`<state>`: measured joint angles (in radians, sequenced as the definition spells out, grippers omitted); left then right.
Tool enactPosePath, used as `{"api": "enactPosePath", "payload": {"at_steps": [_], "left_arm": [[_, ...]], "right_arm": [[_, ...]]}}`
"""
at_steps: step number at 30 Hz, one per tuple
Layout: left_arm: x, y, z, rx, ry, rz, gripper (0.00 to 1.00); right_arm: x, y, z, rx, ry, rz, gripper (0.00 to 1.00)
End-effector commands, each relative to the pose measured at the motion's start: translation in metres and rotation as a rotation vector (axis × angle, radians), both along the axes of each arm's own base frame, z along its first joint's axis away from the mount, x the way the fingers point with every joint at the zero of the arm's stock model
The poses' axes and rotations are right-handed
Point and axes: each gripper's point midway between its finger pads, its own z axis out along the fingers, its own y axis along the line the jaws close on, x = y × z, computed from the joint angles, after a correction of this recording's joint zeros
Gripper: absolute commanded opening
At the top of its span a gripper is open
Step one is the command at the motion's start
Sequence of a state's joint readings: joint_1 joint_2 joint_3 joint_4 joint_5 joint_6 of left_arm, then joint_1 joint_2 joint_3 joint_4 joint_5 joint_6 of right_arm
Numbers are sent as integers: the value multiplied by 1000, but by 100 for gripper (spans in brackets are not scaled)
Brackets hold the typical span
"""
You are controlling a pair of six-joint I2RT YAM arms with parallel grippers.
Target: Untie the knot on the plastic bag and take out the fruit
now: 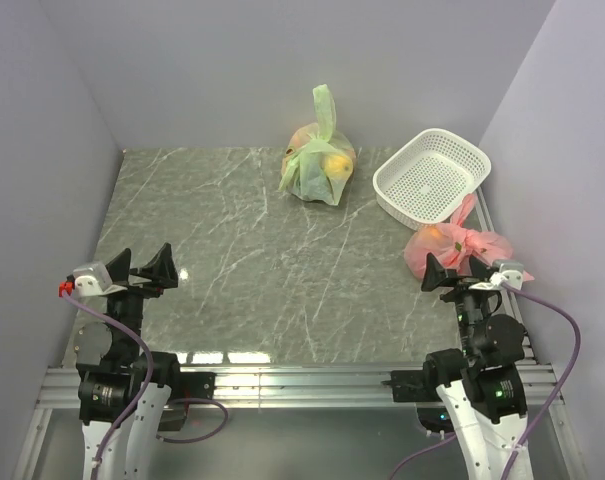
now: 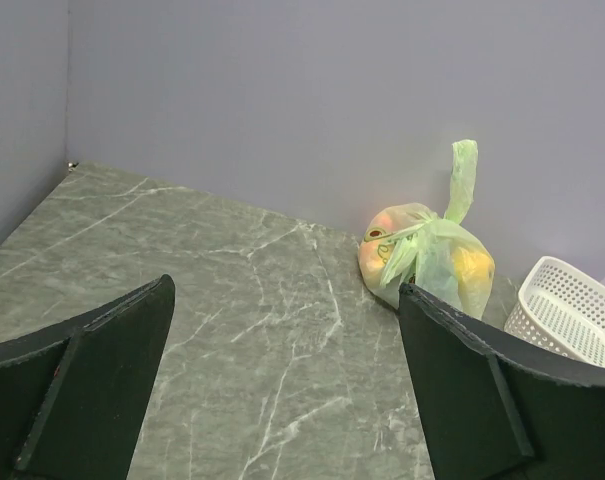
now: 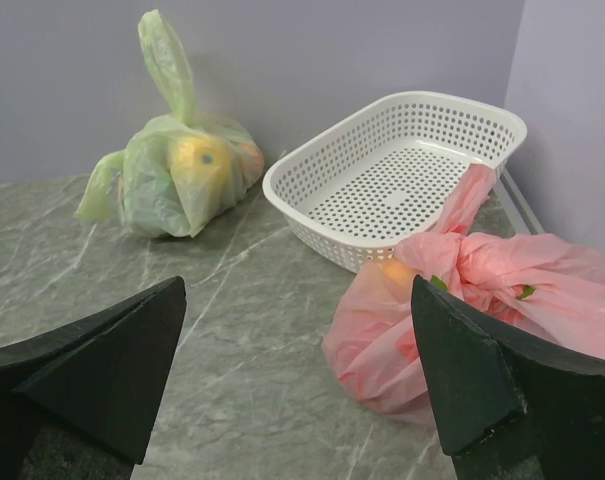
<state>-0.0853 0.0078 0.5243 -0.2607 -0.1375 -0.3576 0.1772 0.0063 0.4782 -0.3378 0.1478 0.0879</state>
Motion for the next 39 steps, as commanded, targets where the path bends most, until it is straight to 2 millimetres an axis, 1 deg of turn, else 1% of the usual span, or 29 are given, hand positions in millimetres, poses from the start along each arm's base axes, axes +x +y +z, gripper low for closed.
{"api": "enactPosePath", "payload": {"at_steps": [1, 5, 7, 9, 12, 16, 17, 18, 20, 21, 22, 23, 24, 25, 26, 27, 28, 30, 31, 33, 34, 36, 37, 39], "left_arm": [[-25, 4, 28, -14, -123, 9, 99], [-26, 3, 29, -10, -130, 5, 99], [-28, 3, 30, -23, -136, 4, 99], [-28, 4, 31, -39, -135, 8, 99], [-22, 3, 27, -77, -113, -1, 99], [-17, -5, 25, -79, -96, -44, 99], [-15, -6, 25, -77, -88, -48, 99], [-12, -7, 22, -78, -63, -48, 99], [-6, -11, 17, -85, -21, -64, 99], [-1, -13, 12, -81, 17, -73, 99], [2, -15, 7, -87, 43, -79, 99], [5, -16, 4, -88, 66, -82, 99], [11, -17, -2, -83, 105, -86, 99], [14, -19, -6, -70, 125, -90, 99], [16, -19, -10, -72, 145, -85, 99], [17, -20, -11, -75, 148, -87, 99], [17, -23, -11, -74, 149, -106, 99], [16, -28, -11, -66, 147, -129, 99], [15, -29, -11, -63, 149, -133, 99], [12, -29, -11, -62, 146, -136, 99], [12, -30, -11, -59, 148, -140, 99], [10, -31, -10, -60, 142, -144, 99], [10, -32, -10, -58, 140, -152, 99], [9, -35, -11, -53, 141, -164, 99]], "right_arm": [[-66, -14, 63, 74, -346, -8, 100], [-66, -17, 62, 107, -342, -26, 100], [-64, -26, 61, 159, -339, -72, 100], [-63, -28, 59, 165, -331, -88, 100], [-60, -29, 56, 170, -318, -99, 100], [-53, -44, 50, 278, -271, -191, 100], [-48, -50, 45, 295, -232, -239, 100], [-44, -52, 38, 333, -194, -260, 100], [-36, -56, 35, 364, -120, -309, 100], [-34, -61, 30, 388, -84, -353, 100], [-26, -65, 27, 393, -25, -400, 100], [-23, -69, 22, 407, 10, -442, 100], [-23, -75, 12, 430, 58, -509, 100], [-14, -76, 10, 419, 114, -539, 100], [-12, -77, 4, 414, 159, -566, 100], [-8, -78, 5, 428, 168, -589, 100], [3, -76, -4, 406, 226, -607, 100], [15, -74, -10, 421, 251, -626, 100], [24, -72, -17, 411, 284, -635, 100], [37, -71, -23, 441, 287, -655, 100], [45, -71, -34, 430, 326, -682, 100], [56, -73, -42, 450, 342, -717, 100], [63, -74, -54, 436, 382, -745, 100], [71, -79, -63, 437, 380, -785, 100]]}}
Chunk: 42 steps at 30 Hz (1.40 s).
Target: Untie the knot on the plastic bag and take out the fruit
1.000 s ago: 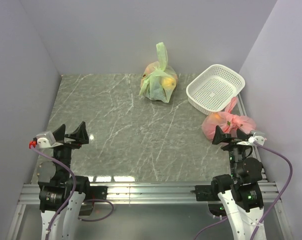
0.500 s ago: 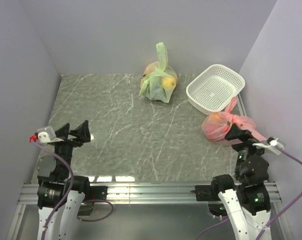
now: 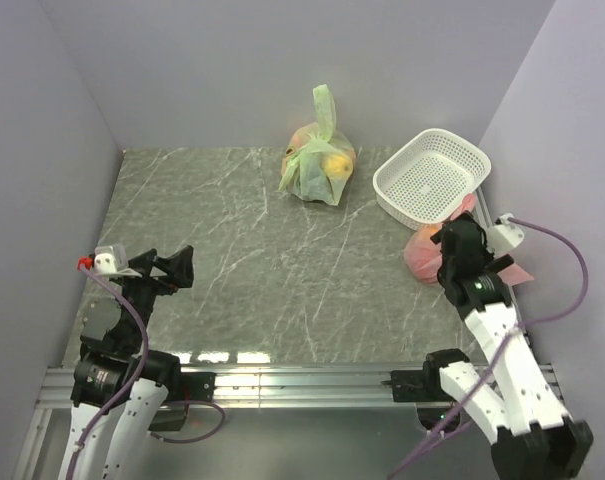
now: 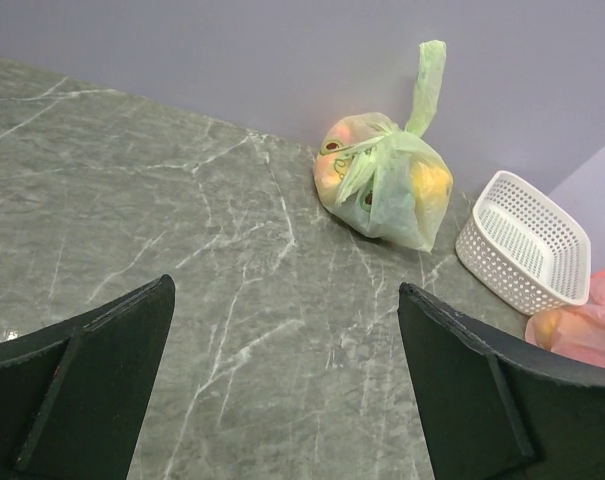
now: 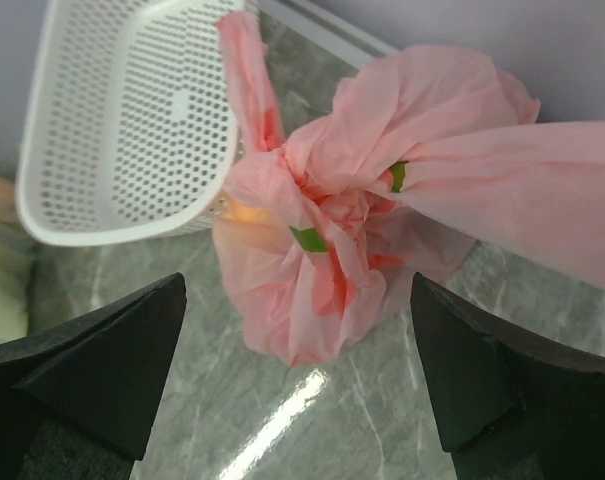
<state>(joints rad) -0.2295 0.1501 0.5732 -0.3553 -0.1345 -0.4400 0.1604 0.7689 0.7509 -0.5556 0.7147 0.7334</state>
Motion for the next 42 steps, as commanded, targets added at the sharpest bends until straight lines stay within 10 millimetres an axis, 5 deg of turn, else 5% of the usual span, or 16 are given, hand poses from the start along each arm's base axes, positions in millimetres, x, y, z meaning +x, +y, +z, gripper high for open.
{"api": "enactPosePath", "payload": {"at_steps": [1, 9, 11, 12, 15, 19, 27, 31, 39, 42], "left_arm": [[-6, 0, 16, -5, -48, -7, 99], [-5, -2, 15, 1, -38, -18, 99], [-4, -4, 14, 4, -34, -22, 99], [-4, -4, 14, 4, -34, -25, 99], [-3, -6, 11, 11, -21, -31, 99], [0, -8, 9, 14, -3, -42, 99], [6, -13, 1, 23, 31, -58, 99], [13, -20, -7, 24, 80, -86, 99], [24, -34, -25, 36, 168, -147, 99], [26, -38, -27, 37, 176, -167, 99]], "right_arm": [[18, -14, -10, 15, -34, -130, 100], [33, -30, -60, 61, 41, -208, 80], [32, -33, -67, 67, 47, -209, 63], [31, -32, -72, 68, 55, -196, 45], [25, -23, -81, 89, 76, -136, 11], [11, -3, -72, 136, 30, -30, 0], [-9, 79, -40, 192, 42, 368, 0], [-15, 152, -27, 230, 60, 623, 0], [11, 256, 37, 177, -95, 855, 0], [15, 296, 35, 168, -110, 911, 0]]}}
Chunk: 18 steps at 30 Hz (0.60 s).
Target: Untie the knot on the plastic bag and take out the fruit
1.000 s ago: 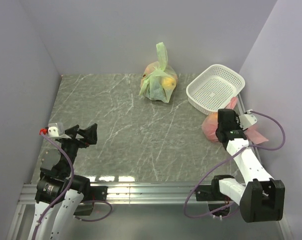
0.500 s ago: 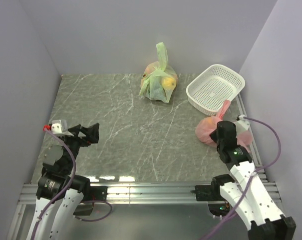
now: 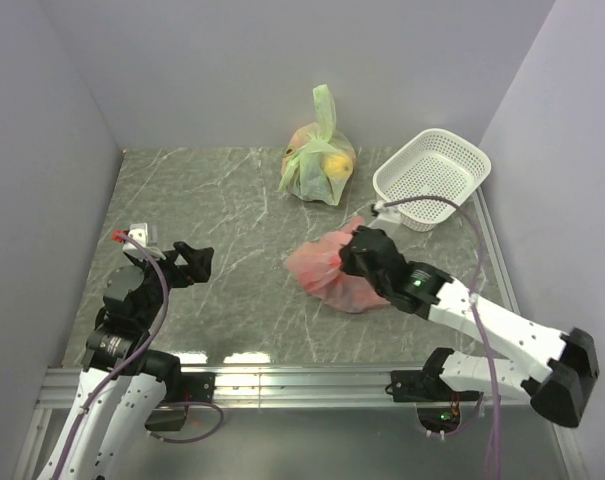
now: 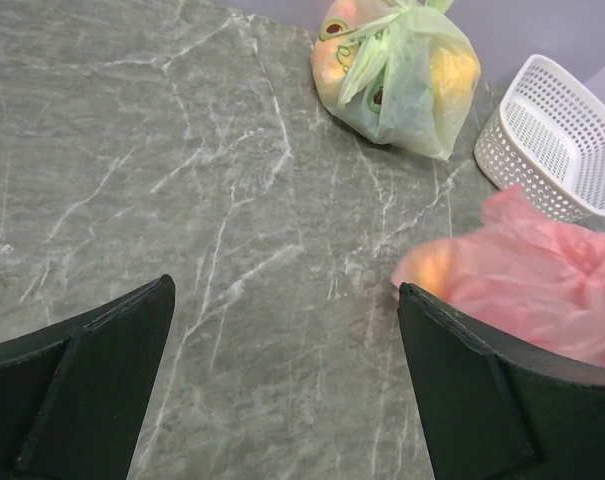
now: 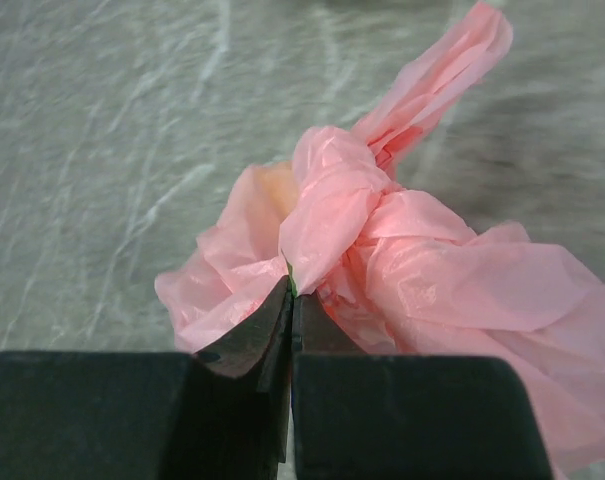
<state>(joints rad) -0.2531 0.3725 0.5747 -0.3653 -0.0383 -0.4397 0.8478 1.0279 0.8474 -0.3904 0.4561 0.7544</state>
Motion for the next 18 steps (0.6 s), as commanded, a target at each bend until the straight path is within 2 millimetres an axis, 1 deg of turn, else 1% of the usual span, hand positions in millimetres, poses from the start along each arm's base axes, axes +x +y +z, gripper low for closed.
{"api": "enactPosePath", "payload": {"at_steps": [1, 2, 3, 4, 5, 6, 7, 8, 9, 10, 11, 12, 14, 15, 16, 17, 18], "left_arm": [[0, -10, 21, -23, -49, -54, 99], [1, -11, 18, -22, -39, -57, 99], [2, -14, 18, -28, -36, -69, 99], [2, -15, 16, -29, -28, -76, 99], [4, -17, 13, -28, -11, -85, 99], [3, -21, 12, -39, 2, -101, 99], [2, -24, 12, -47, 8, -118, 99], [2, -28, 11, -55, 16, -136, 99], [0, -34, 11, -75, 26, -167, 99], [0, -36, 11, -86, 30, -178, 99], [0, -39, 12, -97, 37, -186, 99], [-1, -43, 12, -116, 47, -204, 99], [-2, -48, 15, -131, 55, -228, 99], [-2, -50, 16, -141, 58, -238, 99], [-3, -55, 17, -149, 63, -266, 99], [-2, -58, 17, -157, 64, -282, 99], [-1, -61, 18, -167, 65, -293, 99]], "right_arm": [[20, 47, 31, 76, -133, 18, 0], [19, 59, 26, 90, -133, 32, 0], [12, 81, 25, 135, -140, 78, 0], [9, 94, 10, 121, -116, 103, 0], [2, 110, 9, 141, -112, 145, 2], [-11, 130, 10, 147, -104, 211, 20], [-18, 142, -1, 121, -84, 259, 32], [-23, 155, 8, 127, -116, 320, 45], [-35, 172, 14, 148, -111, 422, 70], [-38, 176, 20, 155, -118, 455, 78], [-39, 177, 26, 140, -137, 484, 83], [-41, 175, 43, 142, -170, 504, 89], [-42, 168, 65, 89, -249, 550, 90], [-44, 159, 86, 78, -283, 561, 91], [-41, 151, 94, 50, -311, 553, 91], [-38, 139, 100, -1, -330, 545, 91], [-36, 128, 110, -10, -355, 535, 91]]}}
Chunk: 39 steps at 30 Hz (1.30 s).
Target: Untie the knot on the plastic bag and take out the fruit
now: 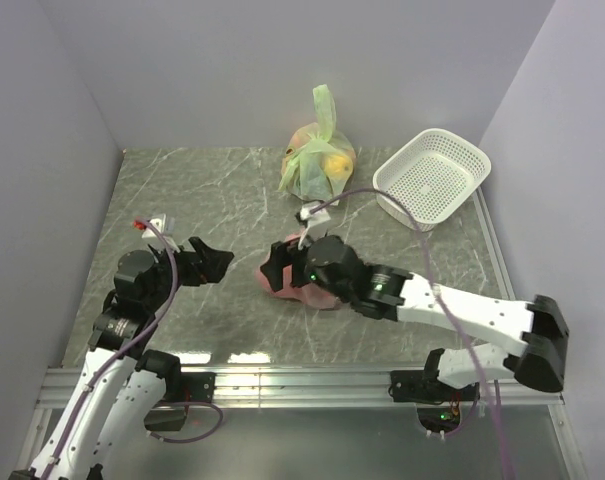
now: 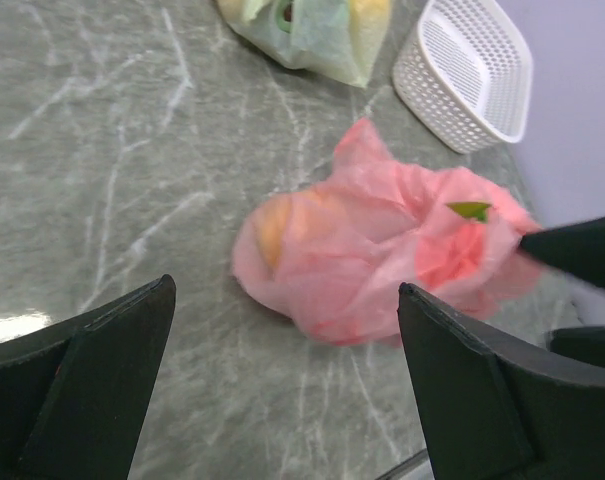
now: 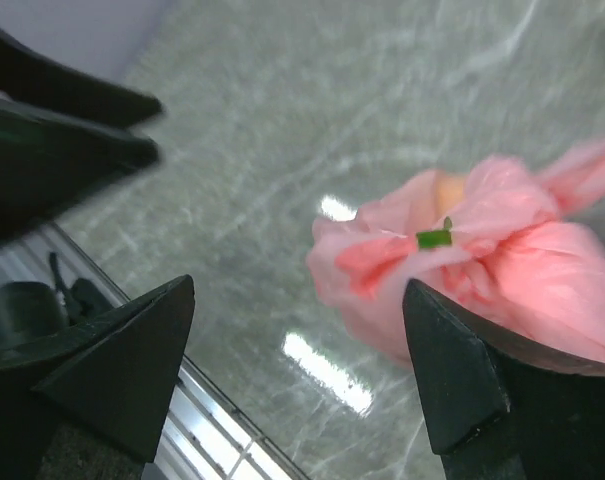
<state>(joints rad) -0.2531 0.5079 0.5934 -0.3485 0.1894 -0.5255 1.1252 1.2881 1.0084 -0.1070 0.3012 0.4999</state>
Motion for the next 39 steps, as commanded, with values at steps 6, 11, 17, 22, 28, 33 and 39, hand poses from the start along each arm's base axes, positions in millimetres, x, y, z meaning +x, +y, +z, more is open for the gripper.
{"api": "enactPosePath", "payload": {"at_steps": [6, 11, 17, 22, 28, 33, 39], "left_arm": [[4, -45, 30, -140, -2, -211, 97], [7, -62, 30, -129, 3, -265, 96], [3, -92, 24, -94, 34, -353, 94], [-3, -112, 9, -46, 56, -391, 94], [-8, -125, -25, 28, 133, -400, 93], [-16, -136, -41, 51, 160, -442, 86], [-28, -154, -55, 108, 182, -501, 84]], "right_arm": [[2, -59, 75, 9, -169, 171, 85], [8, -88, 51, -19, -149, 68, 84], [18, -95, -7, -43, -83, 26, 79], [-8, -81, -77, -61, 53, 100, 78], [-34, -96, -132, -114, 159, 100, 78], [-32, -98, -97, -57, 42, 121, 78], [-34, -88, -55, -2, -69, 194, 78]]}}
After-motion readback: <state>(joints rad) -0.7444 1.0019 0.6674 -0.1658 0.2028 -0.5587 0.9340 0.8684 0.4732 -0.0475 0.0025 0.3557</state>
